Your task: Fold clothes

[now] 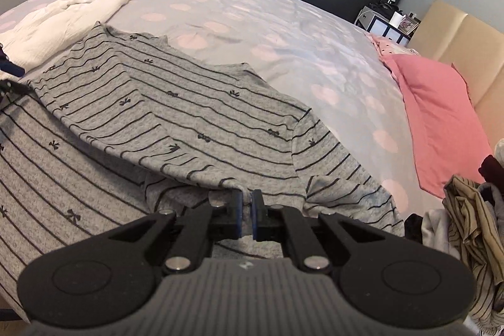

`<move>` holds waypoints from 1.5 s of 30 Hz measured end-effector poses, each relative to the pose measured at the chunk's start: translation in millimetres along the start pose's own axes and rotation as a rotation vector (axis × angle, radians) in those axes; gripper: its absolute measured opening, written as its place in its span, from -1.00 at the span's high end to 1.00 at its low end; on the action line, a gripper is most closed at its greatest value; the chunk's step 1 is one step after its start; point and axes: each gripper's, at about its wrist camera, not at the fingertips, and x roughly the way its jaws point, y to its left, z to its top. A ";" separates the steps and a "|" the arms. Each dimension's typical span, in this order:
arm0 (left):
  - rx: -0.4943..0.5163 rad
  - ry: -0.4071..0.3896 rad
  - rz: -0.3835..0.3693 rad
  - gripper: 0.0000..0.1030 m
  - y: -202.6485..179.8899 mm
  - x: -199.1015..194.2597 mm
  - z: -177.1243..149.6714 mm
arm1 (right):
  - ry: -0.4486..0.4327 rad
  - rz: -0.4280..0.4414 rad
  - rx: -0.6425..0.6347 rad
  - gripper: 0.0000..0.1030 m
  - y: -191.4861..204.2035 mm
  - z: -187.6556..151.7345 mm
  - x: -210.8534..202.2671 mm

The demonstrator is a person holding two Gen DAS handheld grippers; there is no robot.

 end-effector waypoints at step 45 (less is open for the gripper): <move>-0.625 0.033 -0.161 0.90 138.2 19.5 -45.6 | 0.418 1.195 -0.305 0.89 341.5 -7.0 -52.4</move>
